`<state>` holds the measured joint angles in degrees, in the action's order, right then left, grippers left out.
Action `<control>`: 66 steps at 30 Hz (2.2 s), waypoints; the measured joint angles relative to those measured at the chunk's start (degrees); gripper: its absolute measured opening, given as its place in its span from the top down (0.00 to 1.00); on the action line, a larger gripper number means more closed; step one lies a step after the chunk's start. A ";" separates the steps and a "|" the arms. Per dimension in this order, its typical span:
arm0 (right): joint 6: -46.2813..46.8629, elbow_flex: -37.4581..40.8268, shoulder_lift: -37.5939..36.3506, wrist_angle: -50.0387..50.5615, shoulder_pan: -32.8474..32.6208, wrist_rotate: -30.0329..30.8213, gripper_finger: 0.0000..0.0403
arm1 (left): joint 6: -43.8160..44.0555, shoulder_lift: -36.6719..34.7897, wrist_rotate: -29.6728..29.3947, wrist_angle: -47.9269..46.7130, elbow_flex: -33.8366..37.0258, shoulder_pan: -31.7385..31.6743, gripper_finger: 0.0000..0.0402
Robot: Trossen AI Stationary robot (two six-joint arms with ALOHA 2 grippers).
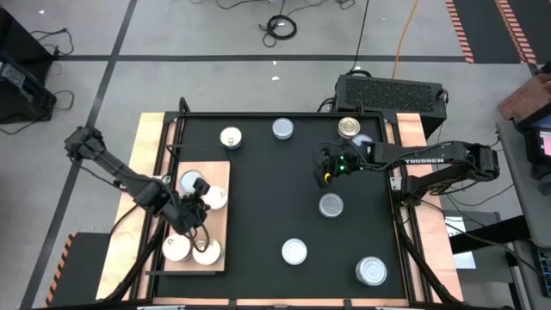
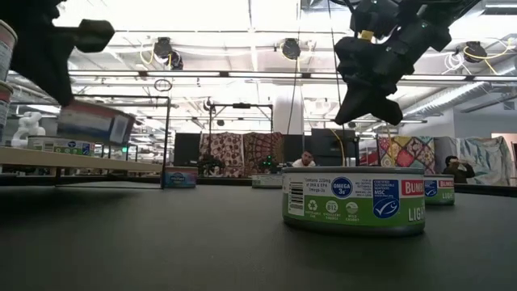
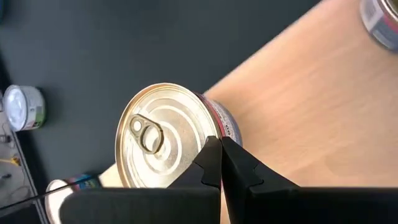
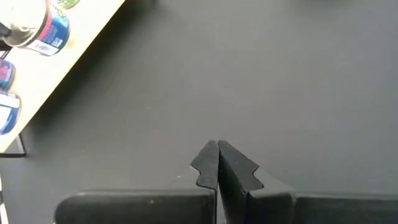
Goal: Stack canned seafood by type on shelf
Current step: Put the blue tuna can aligned with the other blue tuna can on the shelf
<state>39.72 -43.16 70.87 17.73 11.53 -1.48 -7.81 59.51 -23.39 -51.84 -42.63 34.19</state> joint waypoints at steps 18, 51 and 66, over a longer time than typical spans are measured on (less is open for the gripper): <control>-1.46 -0.01 0.01 -0.39 -0.45 1.64 1.00 | 0.01 0.04 -0.40 0.44 0.30 4.58 1.00; -3.34 0.00 0.02 0.14 -2.49 1.66 1.00 | -4.11 -3.52 10.21 -2.15 0.94 -4.59 1.00; -4.70 0.00 0.02 0.18 -3.09 1.96 1.00 | -4.75 -3.39 12.17 -2.13 0.94 -8.05 0.95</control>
<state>35.02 -43.16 70.89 17.91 8.45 0.49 -12.56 56.12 -11.22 -53.98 -41.69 26.14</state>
